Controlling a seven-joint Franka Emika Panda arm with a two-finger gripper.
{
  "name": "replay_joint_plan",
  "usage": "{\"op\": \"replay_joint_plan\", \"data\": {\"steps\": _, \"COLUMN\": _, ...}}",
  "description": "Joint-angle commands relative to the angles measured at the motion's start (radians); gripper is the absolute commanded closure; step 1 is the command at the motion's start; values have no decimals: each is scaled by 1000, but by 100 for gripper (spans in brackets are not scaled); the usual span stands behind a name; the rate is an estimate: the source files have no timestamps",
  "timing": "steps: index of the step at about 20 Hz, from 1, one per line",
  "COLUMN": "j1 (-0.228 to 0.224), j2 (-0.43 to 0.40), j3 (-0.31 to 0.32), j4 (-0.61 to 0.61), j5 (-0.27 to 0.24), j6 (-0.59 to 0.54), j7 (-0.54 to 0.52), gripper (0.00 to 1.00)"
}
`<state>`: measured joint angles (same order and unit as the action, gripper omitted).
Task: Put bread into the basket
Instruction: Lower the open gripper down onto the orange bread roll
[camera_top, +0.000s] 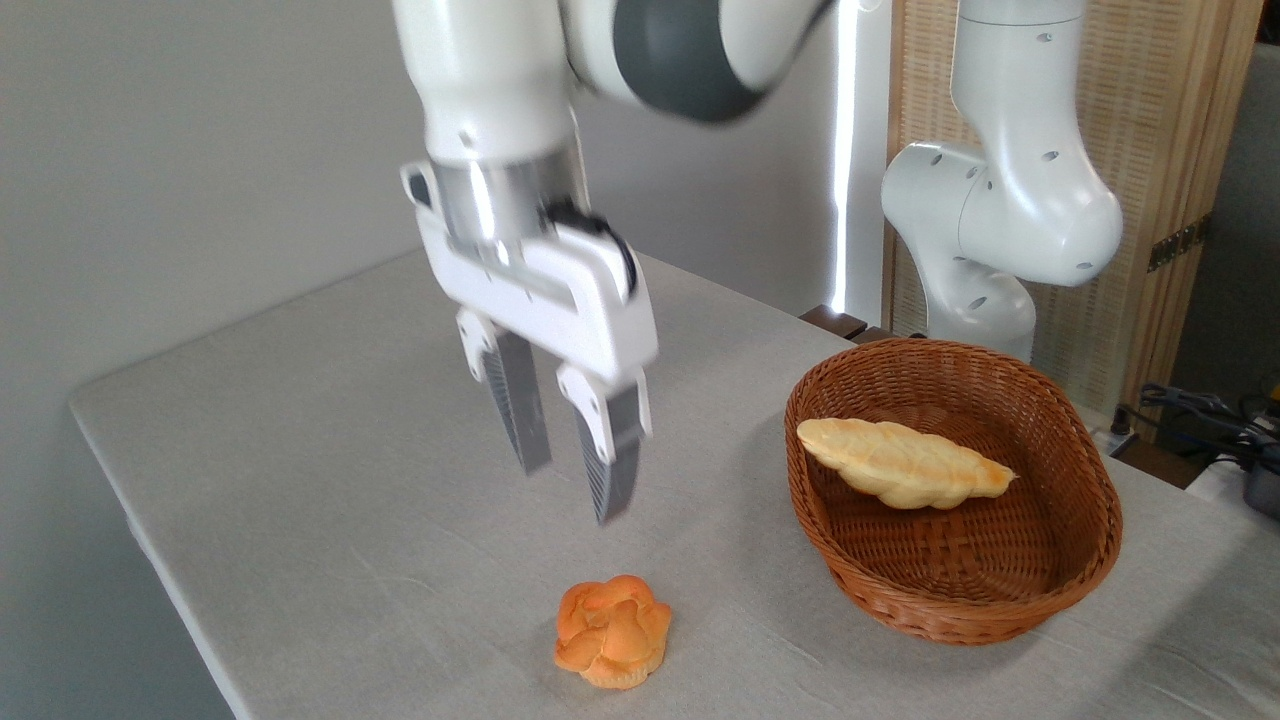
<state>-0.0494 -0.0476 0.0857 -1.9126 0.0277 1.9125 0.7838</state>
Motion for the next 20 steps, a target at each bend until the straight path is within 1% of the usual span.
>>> {"op": "replay_joint_plan", "data": {"steps": 1, "j1": -1, "j2": -43, "j3": 8, "j4": -169, "j5": 49, "j6": 172, "j7": 69, "gripper": 0}}
{"op": "replay_joint_plan", "data": {"steps": 2, "j1": -1, "j2": -40, "j3": 23, "j4": -187, "j5": 84, "j6": 206, "j7": 84, "gripper": 0}}
{"op": "replay_joint_plan", "data": {"steps": 3, "j1": -1, "j2": -32, "j3": 44, "j4": -203, "j5": 109, "j6": 244, "j7": 91, "gripper": 0}}
{"op": "replay_joint_plan", "data": {"steps": 5, "j1": -1, "j2": 0, "j3": 51, "j4": -235, "j5": 113, "j6": 333, "j7": 92, "gripper": 0}}
{"op": "replay_joint_plan", "data": {"steps": 8, "j1": -1, "j2": 8, "j3": 51, "j4": -269, "j5": 115, "j6": 365, "j7": 94, "gripper": 0}}
{"op": "replay_joint_plan", "data": {"steps": 9, "j1": -1, "j2": 11, "j3": 51, "j4": -272, "j5": 115, "j6": 365, "j7": 94, "gripper": 7}}
{"op": "replay_joint_plan", "data": {"steps": 10, "j1": -1, "j2": 17, "j3": 49, "j4": -278, "j5": 113, "j6": 365, "j7": 92, "gripper": 19}}
{"op": "replay_joint_plan", "data": {"steps": 12, "j1": -1, "j2": 20, "j3": 49, "j4": -281, "j5": 113, "j6": 365, "j7": 94, "gripper": 54}}
{"op": "replay_joint_plan", "data": {"steps": 13, "j1": -1, "j2": 20, "j3": 49, "j4": -281, "j5": 113, "j6": 362, "j7": 94, "gripper": 64}}
{"op": "replay_joint_plan", "data": {"steps": 15, "j1": -1, "j2": 20, "j3": 49, "j4": -281, "j5": 113, "j6": 352, "j7": 95, "gripper": 93}}
{"op": "replay_joint_plan", "data": {"steps": 16, "j1": -1, "j2": 22, "j3": 49, "j4": -281, "j5": 115, "j6": 350, "j7": 95, "gripper": 100}}
{"op": "replay_joint_plan", "data": {"steps": 20, "j1": -1, "j2": 22, "j3": 51, "j4": -281, "j5": 115, "j6": 350, "j7": 95, "gripper": 100}}
